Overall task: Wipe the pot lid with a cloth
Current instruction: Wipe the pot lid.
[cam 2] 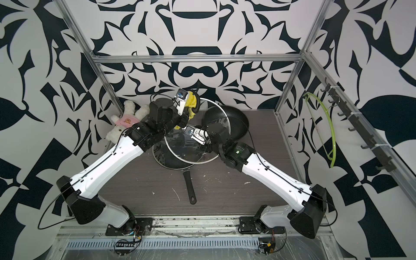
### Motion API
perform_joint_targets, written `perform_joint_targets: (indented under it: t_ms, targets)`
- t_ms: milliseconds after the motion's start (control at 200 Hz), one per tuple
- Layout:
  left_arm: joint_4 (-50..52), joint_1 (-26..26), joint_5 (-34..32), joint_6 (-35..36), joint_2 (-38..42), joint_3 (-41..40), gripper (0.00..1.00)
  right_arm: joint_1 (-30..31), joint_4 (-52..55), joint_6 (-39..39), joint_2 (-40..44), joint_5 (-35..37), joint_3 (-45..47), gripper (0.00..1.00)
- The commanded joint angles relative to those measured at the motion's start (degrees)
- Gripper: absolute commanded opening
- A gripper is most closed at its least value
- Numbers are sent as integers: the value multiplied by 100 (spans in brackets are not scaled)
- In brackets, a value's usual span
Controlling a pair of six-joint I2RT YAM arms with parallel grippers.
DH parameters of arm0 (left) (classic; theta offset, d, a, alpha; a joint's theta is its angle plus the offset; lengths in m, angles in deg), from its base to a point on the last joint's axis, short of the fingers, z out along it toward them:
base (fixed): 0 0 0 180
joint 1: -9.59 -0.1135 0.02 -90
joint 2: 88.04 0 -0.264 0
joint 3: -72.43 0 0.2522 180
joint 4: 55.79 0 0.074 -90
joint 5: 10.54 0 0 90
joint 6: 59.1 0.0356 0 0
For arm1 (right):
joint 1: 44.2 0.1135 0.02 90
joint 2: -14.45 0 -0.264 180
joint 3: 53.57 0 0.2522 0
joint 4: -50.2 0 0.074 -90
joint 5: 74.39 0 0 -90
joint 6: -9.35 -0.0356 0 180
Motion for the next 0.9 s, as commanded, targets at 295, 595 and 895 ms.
perform_joint_targets:
  t_ms: [295, 595, 895]
  targets:
    - [-1167, 73, -813, -2932, 1007, -1436, 0, -367, -2280, -1687, 288, 857, -822, 0]
    - [-1276, 466, -803, -3706, 977, -1731, 0, -733, -2581, -2403, -242, 856, -1369, 0]
    - [-1393, 881, -487, -3914, 450, -1656, 0, -1006, -2395, -2947, -864, 428, -2087, 0]
